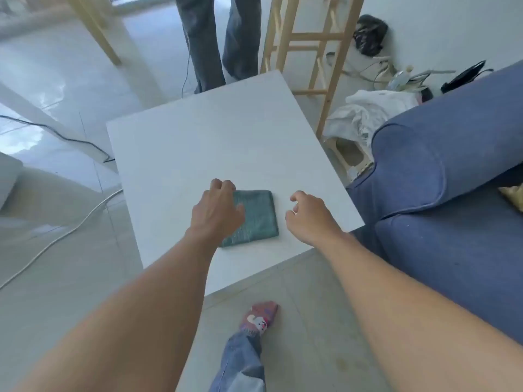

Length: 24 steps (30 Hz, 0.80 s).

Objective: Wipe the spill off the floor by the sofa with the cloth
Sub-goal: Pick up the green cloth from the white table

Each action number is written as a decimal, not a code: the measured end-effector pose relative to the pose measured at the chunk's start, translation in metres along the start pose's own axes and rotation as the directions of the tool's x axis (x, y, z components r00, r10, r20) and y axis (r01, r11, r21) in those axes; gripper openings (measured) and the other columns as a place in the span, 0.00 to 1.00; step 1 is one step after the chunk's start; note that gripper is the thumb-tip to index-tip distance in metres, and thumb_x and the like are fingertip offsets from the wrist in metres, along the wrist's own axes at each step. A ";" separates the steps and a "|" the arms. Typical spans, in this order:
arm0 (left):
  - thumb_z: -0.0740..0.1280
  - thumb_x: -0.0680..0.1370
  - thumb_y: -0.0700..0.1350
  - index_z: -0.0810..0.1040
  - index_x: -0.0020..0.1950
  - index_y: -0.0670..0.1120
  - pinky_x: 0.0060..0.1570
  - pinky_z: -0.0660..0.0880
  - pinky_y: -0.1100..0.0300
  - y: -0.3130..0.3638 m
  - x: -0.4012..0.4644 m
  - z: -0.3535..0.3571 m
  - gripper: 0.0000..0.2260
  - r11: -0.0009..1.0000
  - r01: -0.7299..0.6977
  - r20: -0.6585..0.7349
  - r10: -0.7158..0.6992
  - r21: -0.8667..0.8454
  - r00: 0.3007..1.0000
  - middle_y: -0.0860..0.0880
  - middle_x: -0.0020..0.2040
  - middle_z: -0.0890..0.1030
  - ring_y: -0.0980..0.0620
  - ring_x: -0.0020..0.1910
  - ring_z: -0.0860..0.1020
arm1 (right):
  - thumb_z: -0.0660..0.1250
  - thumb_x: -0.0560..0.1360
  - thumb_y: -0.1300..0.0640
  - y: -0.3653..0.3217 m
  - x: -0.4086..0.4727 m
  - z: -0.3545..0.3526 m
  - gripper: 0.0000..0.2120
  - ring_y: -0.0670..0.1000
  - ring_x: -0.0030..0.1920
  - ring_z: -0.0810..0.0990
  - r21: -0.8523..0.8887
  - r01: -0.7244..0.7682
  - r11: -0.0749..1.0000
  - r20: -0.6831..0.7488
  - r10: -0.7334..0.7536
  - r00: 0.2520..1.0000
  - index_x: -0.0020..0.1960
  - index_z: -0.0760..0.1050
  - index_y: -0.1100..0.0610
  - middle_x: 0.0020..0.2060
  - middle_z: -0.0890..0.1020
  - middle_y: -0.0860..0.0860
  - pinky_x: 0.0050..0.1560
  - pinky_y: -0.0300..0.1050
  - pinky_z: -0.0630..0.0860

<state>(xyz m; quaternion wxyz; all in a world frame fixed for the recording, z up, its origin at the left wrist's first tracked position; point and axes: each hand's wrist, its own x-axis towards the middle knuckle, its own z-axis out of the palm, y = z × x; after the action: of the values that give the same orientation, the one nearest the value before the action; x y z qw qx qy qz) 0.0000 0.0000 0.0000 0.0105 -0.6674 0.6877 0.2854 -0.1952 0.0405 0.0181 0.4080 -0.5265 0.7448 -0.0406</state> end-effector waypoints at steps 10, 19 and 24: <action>0.68 0.75 0.50 0.64 0.73 0.51 0.48 0.75 0.52 -0.063 0.040 0.077 0.28 0.953 0.176 -0.095 -0.204 -0.248 0.974 0.50 0.60 0.63 0.46 0.52 0.74 | 0.67 0.75 0.56 0.012 0.078 0.105 0.03 0.55 0.48 0.78 0.212 -0.088 0.973 -0.214 0.134 0.968 0.48 0.76 0.54 0.49 0.77 0.51 0.43 0.46 0.73; 0.63 0.81 0.50 0.72 0.58 0.46 0.47 0.71 0.53 -0.030 0.058 0.076 0.10 0.988 0.043 -0.071 -0.055 -0.151 0.996 0.47 0.52 0.75 0.45 0.52 0.73 | 0.62 0.78 0.61 0.041 0.073 0.086 0.08 0.56 0.42 0.80 0.399 -0.056 0.915 -0.207 0.149 0.967 0.56 0.69 0.54 0.45 0.79 0.54 0.36 0.48 0.74; 0.63 0.81 0.49 0.70 0.59 0.48 0.35 0.76 0.51 0.034 0.057 0.096 0.09 0.963 -0.147 0.019 0.155 -0.225 0.988 0.48 0.45 0.77 0.48 0.39 0.77 | 0.59 0.78 0.67 0.112 0.043 0.068 0.28 0.50 0.47 0.78 0.462 0.022 0.886 -0.212 0.086 0.974 0.74 0.68 0.46 0.48 0.78 0.49 0.43 0.27 0.70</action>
<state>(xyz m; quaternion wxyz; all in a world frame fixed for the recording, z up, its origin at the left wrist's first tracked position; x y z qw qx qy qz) -0.0731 -0.0146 -0.0902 -0.0735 -0.6048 0.6999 0.3729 -0.2402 0.0802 -0.1062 0.4347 -0.3939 0.7637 -0.2694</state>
